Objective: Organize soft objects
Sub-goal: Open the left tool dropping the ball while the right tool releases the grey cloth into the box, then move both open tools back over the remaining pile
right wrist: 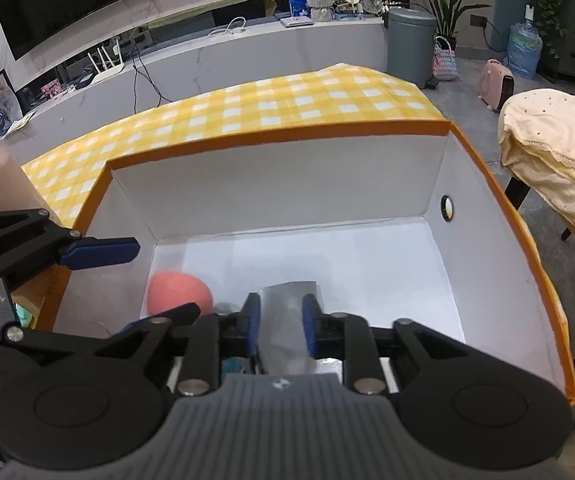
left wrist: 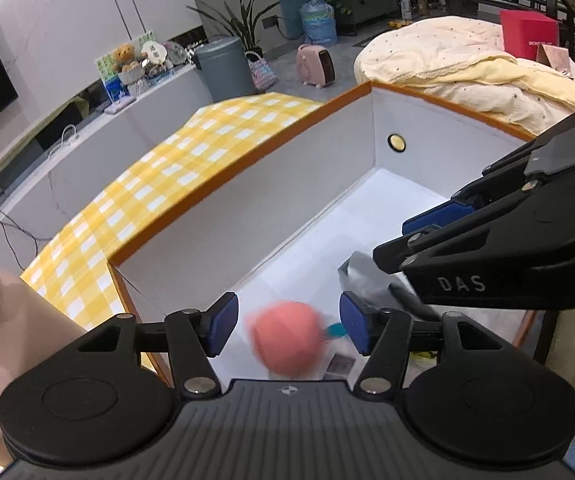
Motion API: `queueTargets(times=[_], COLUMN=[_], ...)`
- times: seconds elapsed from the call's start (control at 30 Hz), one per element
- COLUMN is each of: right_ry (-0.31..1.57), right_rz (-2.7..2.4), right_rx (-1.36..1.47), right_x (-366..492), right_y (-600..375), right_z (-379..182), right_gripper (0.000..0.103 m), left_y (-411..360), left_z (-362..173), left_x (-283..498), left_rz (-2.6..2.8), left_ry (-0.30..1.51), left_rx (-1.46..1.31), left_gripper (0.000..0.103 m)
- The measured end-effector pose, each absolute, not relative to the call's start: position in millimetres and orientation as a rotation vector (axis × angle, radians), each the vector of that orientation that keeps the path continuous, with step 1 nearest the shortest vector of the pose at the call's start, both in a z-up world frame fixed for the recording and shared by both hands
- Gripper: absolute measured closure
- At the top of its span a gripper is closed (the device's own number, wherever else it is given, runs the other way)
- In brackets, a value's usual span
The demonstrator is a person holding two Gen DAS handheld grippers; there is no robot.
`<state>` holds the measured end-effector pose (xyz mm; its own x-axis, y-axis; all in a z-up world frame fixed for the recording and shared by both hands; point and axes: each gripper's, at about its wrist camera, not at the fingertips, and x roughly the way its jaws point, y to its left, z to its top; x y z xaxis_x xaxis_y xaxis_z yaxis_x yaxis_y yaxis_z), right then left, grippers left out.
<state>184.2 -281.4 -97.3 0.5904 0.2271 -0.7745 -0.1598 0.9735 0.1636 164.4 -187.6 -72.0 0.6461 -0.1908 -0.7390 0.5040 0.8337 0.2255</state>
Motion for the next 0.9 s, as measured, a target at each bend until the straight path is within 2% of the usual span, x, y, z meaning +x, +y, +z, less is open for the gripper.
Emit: queueTargets(times=[0.33,0.6,0.9], right_ry=[0.816,0.672,0.613], right_rz=[0.183,0.173,0.252], right_rx=[0.074,0.062,0.037], right_x=[161,120,80], right_y=[-291,-281,-240], right_z=[-71,-42,-33], right_gripper=[0.068,0.066,0.066], left_y=[-180,-156,-110], left_z=[-44,-16,-1], left_x=[135,94,58], left_rz=[-0.405,-0.422,-0.35], left_ry=[0.677,0.565,0.523], left_rx=[0.406,0.322,0.229], left_gripper=[0.032,0.032,0.032])
